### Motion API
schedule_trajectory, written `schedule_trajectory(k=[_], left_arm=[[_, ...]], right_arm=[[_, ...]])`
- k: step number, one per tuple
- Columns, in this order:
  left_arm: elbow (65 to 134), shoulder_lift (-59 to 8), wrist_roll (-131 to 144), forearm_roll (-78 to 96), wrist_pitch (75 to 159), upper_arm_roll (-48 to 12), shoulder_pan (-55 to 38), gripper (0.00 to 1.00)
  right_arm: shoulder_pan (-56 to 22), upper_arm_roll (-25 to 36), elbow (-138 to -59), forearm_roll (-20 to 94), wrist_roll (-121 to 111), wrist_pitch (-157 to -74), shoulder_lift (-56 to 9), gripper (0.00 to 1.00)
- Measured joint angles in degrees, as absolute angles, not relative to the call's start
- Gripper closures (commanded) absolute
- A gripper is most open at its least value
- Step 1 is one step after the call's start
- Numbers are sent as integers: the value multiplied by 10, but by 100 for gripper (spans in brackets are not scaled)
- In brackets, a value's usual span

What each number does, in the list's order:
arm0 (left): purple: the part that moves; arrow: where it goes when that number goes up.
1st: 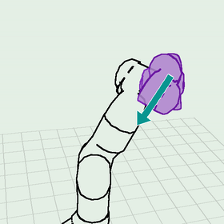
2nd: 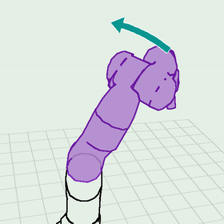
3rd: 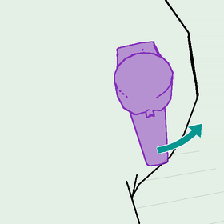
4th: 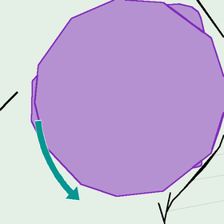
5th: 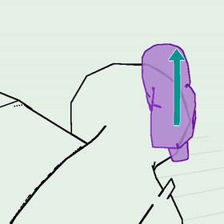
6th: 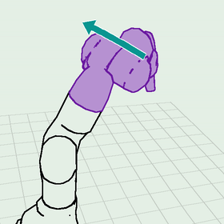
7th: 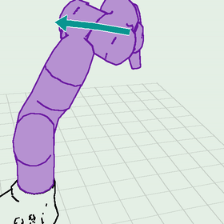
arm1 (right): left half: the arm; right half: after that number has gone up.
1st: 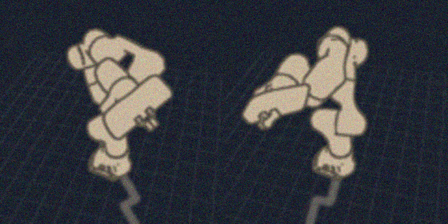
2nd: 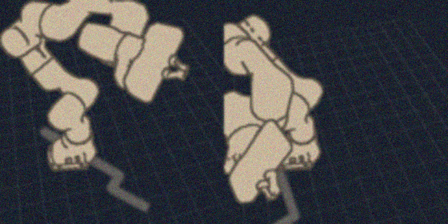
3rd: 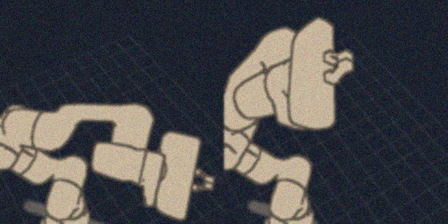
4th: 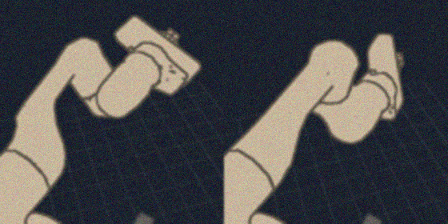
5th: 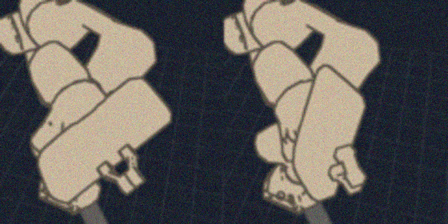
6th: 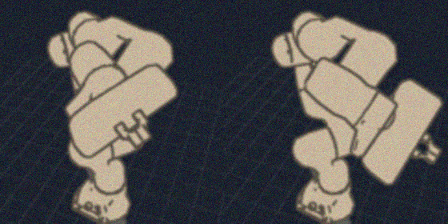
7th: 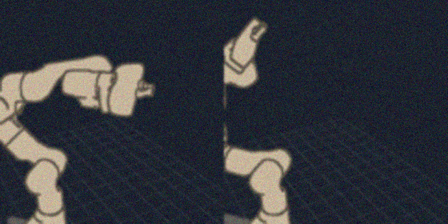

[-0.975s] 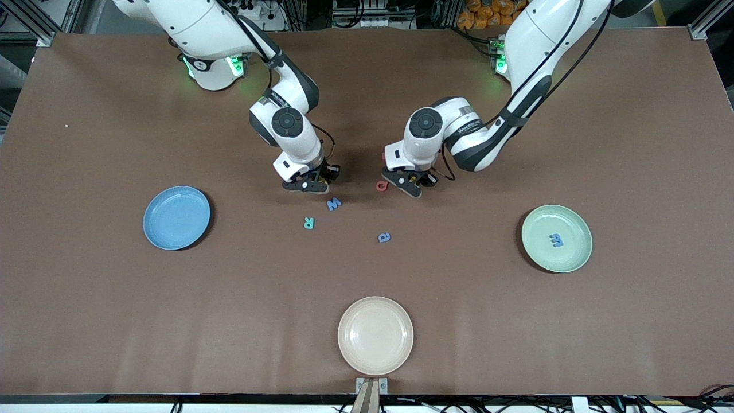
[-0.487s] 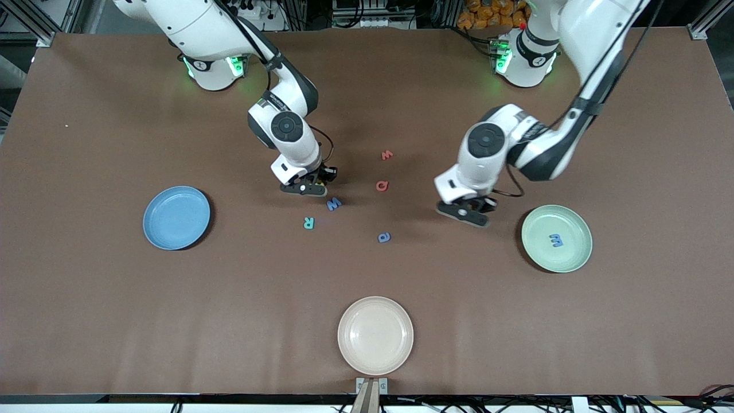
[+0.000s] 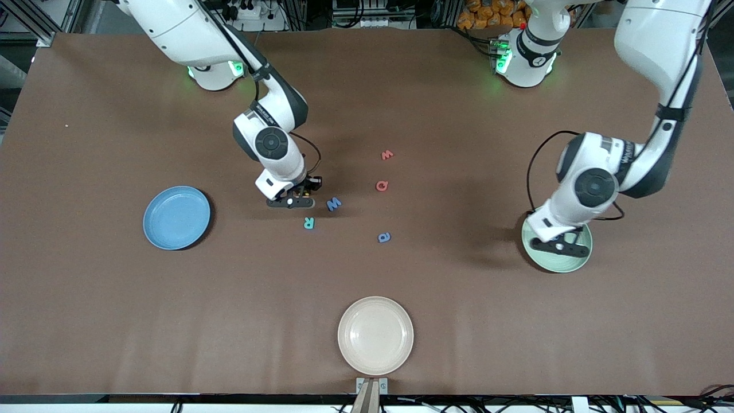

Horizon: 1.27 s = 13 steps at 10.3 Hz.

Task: Sort uppercase to blue plate, lowercase to green plate
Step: 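Drop the h on the green plate while the right gripper carries H, then lower the H onto the blue plate while the left gripper grasps g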

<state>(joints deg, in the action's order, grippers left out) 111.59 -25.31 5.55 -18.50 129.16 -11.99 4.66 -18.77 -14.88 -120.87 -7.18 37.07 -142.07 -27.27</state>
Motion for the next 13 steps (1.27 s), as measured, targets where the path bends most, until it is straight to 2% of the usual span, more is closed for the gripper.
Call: schedule_trajectory(k=[1, 3, 6, 8, 13], left_arm=[[1108, -268, 34, -177, 1294, -99, 47, 0], [1099, -294, 29, -177, 1307, -88, 44, 0], [1079, -280, 23, -168, 1303, -111, 13, 0], [1059, -265, 23, -165, 1292, -145, -42, 0], [996, -275, 30, -130, 1288, -149, -196, 0]], right_arm=[[-182, -143, -1200, -72, 342, -1401, -271, 74], [-172, -118, -1181, -72, 265, -1352, -260, 74], [-160, -55, -1174, -72, 125, -1325, -240, 74], [-158, -1, -1174, -72, 20, -1324, -240, 74], [-145, 110, -1166, -25, -221, -1265, -220, 71]])
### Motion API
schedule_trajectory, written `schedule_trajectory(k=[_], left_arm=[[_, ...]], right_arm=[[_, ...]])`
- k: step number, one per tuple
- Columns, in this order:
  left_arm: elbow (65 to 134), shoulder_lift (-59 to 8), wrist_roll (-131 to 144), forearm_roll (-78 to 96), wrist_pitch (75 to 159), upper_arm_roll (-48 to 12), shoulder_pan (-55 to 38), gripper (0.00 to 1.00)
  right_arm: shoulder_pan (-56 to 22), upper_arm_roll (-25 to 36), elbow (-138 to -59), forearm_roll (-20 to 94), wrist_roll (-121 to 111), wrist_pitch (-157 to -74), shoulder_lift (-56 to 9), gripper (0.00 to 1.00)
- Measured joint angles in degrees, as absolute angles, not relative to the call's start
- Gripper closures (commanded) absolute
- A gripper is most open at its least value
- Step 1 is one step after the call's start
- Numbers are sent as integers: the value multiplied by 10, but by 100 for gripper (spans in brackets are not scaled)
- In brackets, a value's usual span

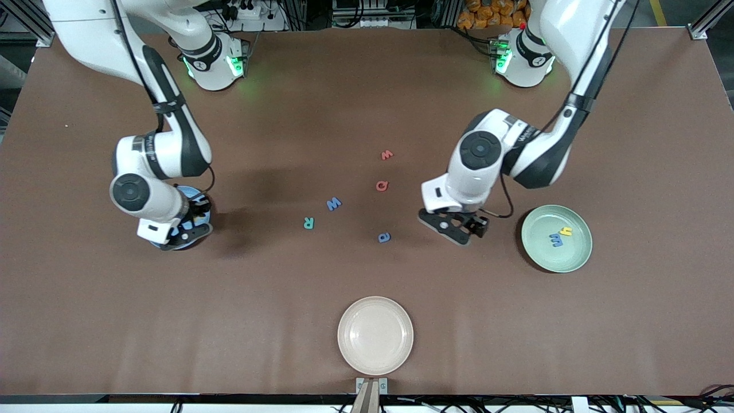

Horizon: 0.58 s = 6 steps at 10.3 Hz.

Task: Sort uppercase to blue plate, lowercase to green plate
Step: 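Lower the H onto the blue plate while the left gripper grasps g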

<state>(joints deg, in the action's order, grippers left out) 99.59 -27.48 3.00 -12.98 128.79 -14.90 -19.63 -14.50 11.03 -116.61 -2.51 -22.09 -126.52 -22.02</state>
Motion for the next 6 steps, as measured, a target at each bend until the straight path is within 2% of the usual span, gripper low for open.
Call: schedule_trajectory(k=[2, 6], left_arm=[[966, -304, 36, -98, 1288, -148, -225, 0], [912, -380, 45, -94, 1297, -147, -248, 0]], right_arm=[[-138, 137, -1169, -22, -277, -1281, -223, 71], [-111, 142, -1208, 23, -318, -1293, -242, 71]])
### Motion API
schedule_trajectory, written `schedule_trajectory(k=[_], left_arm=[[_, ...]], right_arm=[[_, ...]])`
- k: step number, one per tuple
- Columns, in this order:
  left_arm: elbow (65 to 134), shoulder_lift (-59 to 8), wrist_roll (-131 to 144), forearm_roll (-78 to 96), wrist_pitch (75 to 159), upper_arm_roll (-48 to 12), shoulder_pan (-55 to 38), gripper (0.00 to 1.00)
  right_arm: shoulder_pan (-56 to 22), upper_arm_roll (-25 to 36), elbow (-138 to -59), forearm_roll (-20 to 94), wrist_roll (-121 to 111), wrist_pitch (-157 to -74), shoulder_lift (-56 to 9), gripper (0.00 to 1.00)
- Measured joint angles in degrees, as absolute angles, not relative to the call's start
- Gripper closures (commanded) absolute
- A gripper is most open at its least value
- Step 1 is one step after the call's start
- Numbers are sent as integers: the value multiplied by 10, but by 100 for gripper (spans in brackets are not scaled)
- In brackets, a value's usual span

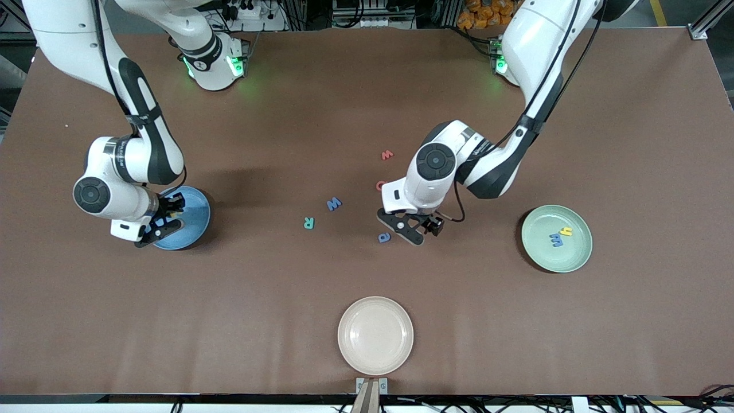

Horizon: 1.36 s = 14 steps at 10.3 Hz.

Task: Sort uppercase to blue plate, lowercase to green plate
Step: 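Lower the H onto the blue plate while the left gripper grasps g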

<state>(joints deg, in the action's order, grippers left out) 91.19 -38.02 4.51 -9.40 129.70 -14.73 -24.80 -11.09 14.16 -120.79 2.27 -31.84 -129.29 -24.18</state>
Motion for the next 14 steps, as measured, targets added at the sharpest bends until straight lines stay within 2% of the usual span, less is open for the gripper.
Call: schedule_trajectory(k=[2, 6, 13, 14], left_arm=[[905, -403, 43, -94, 1316, -147, -254, 0], [903, -444, -42, -94, 1405, -146, -286, 0], [895, -476, -191, -99, 1465, -131, -288, 0], [887, -483, -198, -100, 1466, -131, -289, 4]], right_arm=[[-110, 142, -1218, 45, -321, -1272, -244, 70], [-110, 150, -1226, 47, -332, -1272, -246, 66], [-110, 162, -1227, 53, -352, -1276, -254, 65], [-110, 162, -1227, 53, -352, -1277, -256, 52]])
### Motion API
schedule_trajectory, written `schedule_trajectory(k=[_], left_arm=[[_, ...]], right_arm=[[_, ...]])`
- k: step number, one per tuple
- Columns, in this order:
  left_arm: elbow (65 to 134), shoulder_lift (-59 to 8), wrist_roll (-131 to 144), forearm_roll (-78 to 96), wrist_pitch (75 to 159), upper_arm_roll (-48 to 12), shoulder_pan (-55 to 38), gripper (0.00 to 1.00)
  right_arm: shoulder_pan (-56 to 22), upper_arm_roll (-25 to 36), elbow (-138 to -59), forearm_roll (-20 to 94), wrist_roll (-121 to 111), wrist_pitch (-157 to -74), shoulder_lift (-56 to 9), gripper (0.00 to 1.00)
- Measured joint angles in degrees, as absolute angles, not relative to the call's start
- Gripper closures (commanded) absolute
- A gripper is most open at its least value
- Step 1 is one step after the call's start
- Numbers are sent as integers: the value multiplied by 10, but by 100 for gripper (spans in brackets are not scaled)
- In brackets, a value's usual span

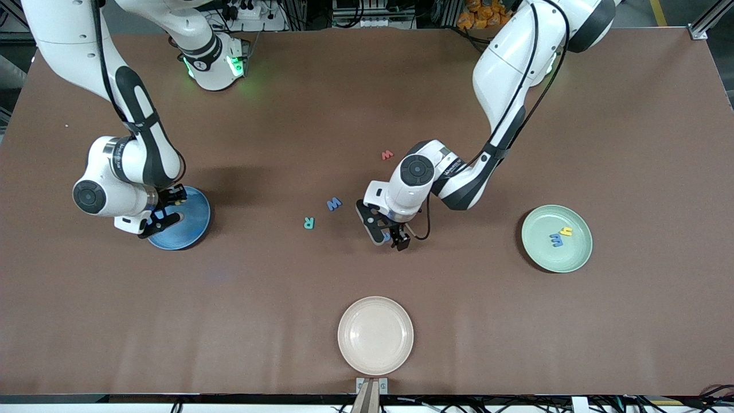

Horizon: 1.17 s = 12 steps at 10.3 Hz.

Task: Sort uppercase to blue plate, lowercase to green plate
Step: 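Lower the H onto the blue plate while the left gripper grasps g, then place the blue g on the green plate while the right gripper reaches R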

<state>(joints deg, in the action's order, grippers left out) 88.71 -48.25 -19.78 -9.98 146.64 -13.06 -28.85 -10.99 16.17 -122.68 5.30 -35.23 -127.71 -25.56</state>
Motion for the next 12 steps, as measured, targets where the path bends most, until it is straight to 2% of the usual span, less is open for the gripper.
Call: schedule_trajectory(k=[1, 2, 5, 8, 10, 12], left_arm=[[881, -487, -209, -100, 1467, -131, -288, 7], [877, -488, -216, -100, 1467, -131, -288, 10], [869, -492, -219, -100, 1467, -130, -287, 12], [852, -505, -219, -100, 1467, -130, -286, 14], [839, -516, -219, -100, 1467, -130, -286, 23], [836, -519, -219, -100, 1467, -130, -286, 41]], right_arm=[[-110, 162, -1227, 53, -352, -1278, -257, 38], [-110, 162, -1227, 53, -353, -1278, -257, 35], [-110, 162, -1223, 54, -353, -1275, -257, 35], [-114, 160, -1178, 57, -307, -1198, -256, 36], [-122, 145, -1141, 60, -238, -1147, -252, 37], [-131, 110, -1130, 72, -150, -1131, -244, 37]])
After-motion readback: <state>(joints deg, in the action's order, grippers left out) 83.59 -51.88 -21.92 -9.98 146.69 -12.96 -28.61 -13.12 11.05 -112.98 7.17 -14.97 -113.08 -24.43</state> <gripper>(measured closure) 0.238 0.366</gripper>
